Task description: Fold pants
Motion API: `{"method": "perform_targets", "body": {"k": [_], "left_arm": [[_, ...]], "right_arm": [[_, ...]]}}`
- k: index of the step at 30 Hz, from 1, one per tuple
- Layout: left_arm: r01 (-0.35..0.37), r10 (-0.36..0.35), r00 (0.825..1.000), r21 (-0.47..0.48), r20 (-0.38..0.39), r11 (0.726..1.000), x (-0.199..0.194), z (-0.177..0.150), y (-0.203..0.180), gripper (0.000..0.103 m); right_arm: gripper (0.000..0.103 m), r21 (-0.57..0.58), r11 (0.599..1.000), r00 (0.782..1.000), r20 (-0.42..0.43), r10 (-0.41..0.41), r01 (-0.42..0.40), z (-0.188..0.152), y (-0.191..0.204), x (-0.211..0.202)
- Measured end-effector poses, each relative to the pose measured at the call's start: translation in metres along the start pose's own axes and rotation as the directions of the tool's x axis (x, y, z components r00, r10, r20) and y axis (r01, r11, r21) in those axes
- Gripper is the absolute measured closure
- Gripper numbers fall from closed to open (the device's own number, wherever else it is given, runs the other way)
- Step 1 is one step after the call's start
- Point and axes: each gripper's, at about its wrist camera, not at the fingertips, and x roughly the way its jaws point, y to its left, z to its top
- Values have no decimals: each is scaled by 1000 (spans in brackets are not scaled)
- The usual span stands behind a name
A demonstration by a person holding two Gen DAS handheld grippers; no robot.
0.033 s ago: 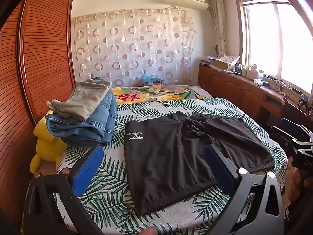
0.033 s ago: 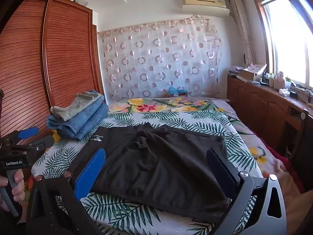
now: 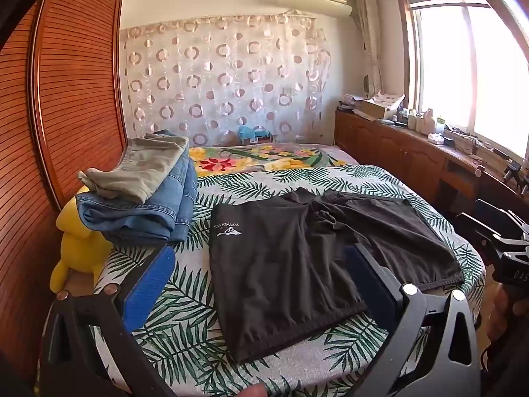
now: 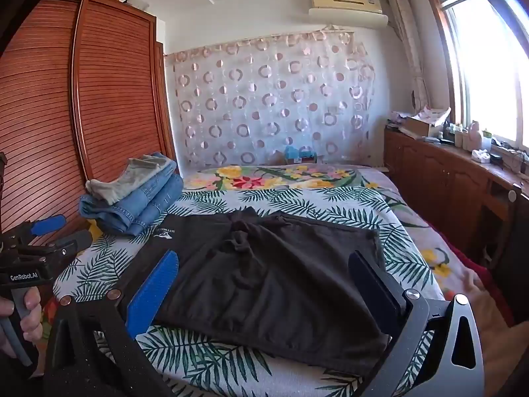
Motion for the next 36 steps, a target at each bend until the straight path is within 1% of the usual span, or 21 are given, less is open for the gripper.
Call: {"method": "perform_targets", "body": {"k": [3,4,7,13,15,36], "left_arm": [[-8,8,1000,-5,1,1000,0,1,1,0],[7,-7,1000,1,3,1000,0,0,1,0],[2,-2,1000,1,6,1000,-1,0,1,0],[-1,1,1000,4,1,1000,2,-1,-6,0],[6,-6,1000,2,6,1000,-3,-1,-3,0],[4,-4,1000,-1,13,1000,-4,0,-3,0]], "right_arm": [[0,4,1000,1000,6,2,-2,0,0,0],[0,3,1000,1000,6,2,-2,0,0,0],[0,1,1000,1000,7,2,-2,0,-1,0],[0,0,1000,1000,8,3,-3,1,1,-4],[0,-1,1000,1000,8,2,-2,1,3,-6],[0,-1,1000,1000,9,2,-2,1,3,-2]]}}
